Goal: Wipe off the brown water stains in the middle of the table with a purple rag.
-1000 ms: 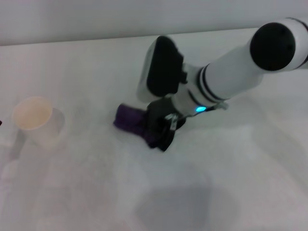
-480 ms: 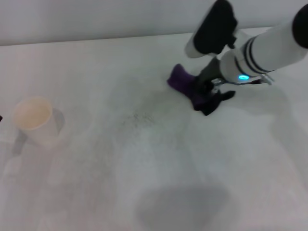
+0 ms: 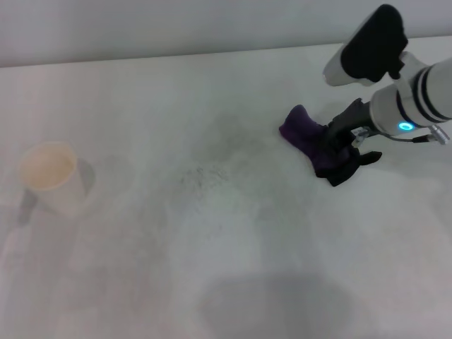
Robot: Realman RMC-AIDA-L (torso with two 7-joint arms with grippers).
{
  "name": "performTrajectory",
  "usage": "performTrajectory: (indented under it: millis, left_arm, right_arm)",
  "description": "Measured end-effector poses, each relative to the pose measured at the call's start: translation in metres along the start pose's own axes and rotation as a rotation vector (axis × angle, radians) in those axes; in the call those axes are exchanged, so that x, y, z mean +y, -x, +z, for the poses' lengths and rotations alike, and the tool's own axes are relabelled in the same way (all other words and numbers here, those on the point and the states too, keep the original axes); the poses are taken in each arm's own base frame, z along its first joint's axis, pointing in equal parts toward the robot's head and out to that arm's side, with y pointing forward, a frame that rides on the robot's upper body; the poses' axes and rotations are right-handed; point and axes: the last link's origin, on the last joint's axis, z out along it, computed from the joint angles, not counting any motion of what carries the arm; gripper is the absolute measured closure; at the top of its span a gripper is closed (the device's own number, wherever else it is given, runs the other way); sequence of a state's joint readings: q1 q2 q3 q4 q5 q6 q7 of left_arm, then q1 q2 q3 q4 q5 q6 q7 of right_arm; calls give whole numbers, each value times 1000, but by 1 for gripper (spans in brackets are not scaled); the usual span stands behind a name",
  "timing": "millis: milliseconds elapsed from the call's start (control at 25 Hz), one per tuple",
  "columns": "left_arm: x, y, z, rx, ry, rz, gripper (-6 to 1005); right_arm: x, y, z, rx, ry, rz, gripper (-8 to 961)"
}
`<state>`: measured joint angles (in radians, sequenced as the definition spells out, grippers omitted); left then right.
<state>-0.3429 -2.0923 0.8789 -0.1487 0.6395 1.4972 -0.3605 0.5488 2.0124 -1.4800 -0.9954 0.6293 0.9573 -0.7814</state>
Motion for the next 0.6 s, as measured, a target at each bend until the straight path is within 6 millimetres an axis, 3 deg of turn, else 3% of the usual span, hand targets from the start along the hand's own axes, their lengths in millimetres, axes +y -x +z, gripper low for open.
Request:
performTrajectory:
  millis: [160,440,600]
  left_arm:
    - [0,-1,2,4,2,0,111]
    - [2,-2,5,9,8,1,111]
    - [1,-2,6,11,9,2,111]
  right_arm:
    - [-2,-4,-6,-20,-3,29,811]
    - [1,-2,-10,-15,22,28,643]
    - [-16,1,-24,-138,3,78,562]
